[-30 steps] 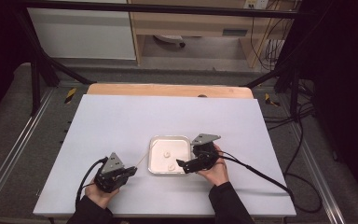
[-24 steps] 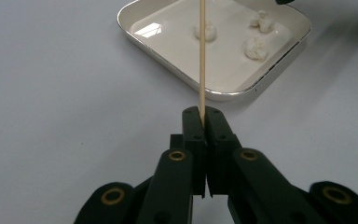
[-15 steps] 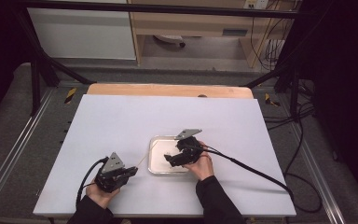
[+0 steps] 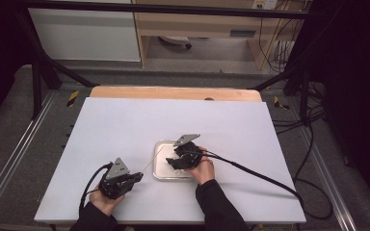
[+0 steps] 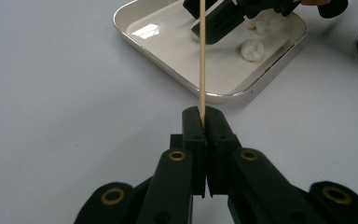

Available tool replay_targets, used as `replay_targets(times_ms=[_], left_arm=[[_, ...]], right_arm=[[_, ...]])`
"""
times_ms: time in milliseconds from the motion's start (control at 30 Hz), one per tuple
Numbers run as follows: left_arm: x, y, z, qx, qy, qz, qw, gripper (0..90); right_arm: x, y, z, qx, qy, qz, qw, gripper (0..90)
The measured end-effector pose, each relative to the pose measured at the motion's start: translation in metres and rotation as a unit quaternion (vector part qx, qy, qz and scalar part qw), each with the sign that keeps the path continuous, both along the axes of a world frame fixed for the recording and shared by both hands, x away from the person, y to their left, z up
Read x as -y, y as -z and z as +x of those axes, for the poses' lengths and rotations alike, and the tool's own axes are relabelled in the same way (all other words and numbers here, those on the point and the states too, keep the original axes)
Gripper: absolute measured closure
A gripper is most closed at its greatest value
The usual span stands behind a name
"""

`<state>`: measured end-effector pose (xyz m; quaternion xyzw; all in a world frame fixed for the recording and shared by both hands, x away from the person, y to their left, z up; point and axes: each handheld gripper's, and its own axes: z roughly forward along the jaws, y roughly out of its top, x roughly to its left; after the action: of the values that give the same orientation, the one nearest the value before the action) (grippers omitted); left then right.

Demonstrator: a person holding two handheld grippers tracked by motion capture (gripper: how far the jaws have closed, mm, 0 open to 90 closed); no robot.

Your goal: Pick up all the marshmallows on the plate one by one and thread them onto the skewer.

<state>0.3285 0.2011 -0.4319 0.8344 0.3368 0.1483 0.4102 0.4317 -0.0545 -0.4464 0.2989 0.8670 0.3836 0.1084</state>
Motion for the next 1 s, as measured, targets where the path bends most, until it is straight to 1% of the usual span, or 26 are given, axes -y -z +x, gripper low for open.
replay_targets(times_ms=[33, 133, 167, 233, 300, 400, 433, 567, 667, 800, 833, 900, 1000], left_arm=[[0.000, 0.000, 0.000, -0.001, 0.000, 0.001, 1.0000, 88.3], [0.001, 0.000, -0.001, 0.000, 0.002, 0.000, 1.0000, 88.3], [0.001, 0.000, -0.001, 0.000, 0.002, 0.000, 1.0000, 88.3], [0.002, 0.000, -0.001, 0.001, 0.002, 0.000, 1.0000, 88.3], [0.002, 0.000, -0.001, 0.000, 0.003, 0.000, 1.0000, 88.3], [0.002, 0.000, -0.001, 0.001, 0.005, 0.000, 1.0000, 88.3], [0.002, 0.000, -0.002, 0.001, 0.004, -0.001, 1.0000, 88.3], [0.002, -0.001, -0.002, 0.004, 0.004, -0.003, 1.0000, 88.3], [0.002, -0.001, -0.003, 0.005, 0.003, -0.006, 1.0000, 88.3], [0.003, -0.002, -0.004, 0.006, 0.004, -0.008, 0.9999, 88.3], [0.003, -0.002, -0.004, 0.006, 0.005, -0.010, 0.9999, 88.3], [0.004, -0.002, -0.004, 0.006, 0.008, -0.011, 0.9999, 88.3], [0.006, -0.002, -0.006, 0.008, 0.011, -0.013, 0.9998, 88.3]], right_arm=[[0.000, 0.000, 0.000, -0.001, -0.001, 0.000, 1.0000, 53.8], [0.000, 0.002, 0.000, -0.003, -0.005, -0.006, 1.0000, 57.7], [0.000, 0.002, -0.001, 0.000, -0.005, -0.007, 1.0000, 58.6], [-0.001, 0.002, -0.002, 0.003, -0.005, -0.007, 1.0000, 63.0], [-0.001, 0.002, -0.002, 0.000, -0.005, -0.005, 1.0000, 65.9], [0.000, 0.002, -0.002, -0.004, -0.002, -0.002, 1.0000, 68.0], [0.000, 0.001, -0.002, -0.009, 0.001, 0.000, 1.0000, 68.5], [0.003, -0.005, -0.002, -0.022, 0.003, 0.014, 0.9997, 69.2], [0.009, -0.015, -0.003, -0.040, -0.002, 0.038, 0.9985, 69.1], [0.022, -0.027, -0.007, -0.048, -0.001, 0.081, 0.9955, 69.2], [0.025, -0.029, -0.008, -0.049, -0.001, 0.085, 0.9951, 69.2], [0.032, -0.033, -0.010, -0.053, -0.002, 0.103, 0.9933, 69.3], [0.043, -0.039, -0.015, -0.060, -0.003, 0.132, 0.9894, 69.3]])
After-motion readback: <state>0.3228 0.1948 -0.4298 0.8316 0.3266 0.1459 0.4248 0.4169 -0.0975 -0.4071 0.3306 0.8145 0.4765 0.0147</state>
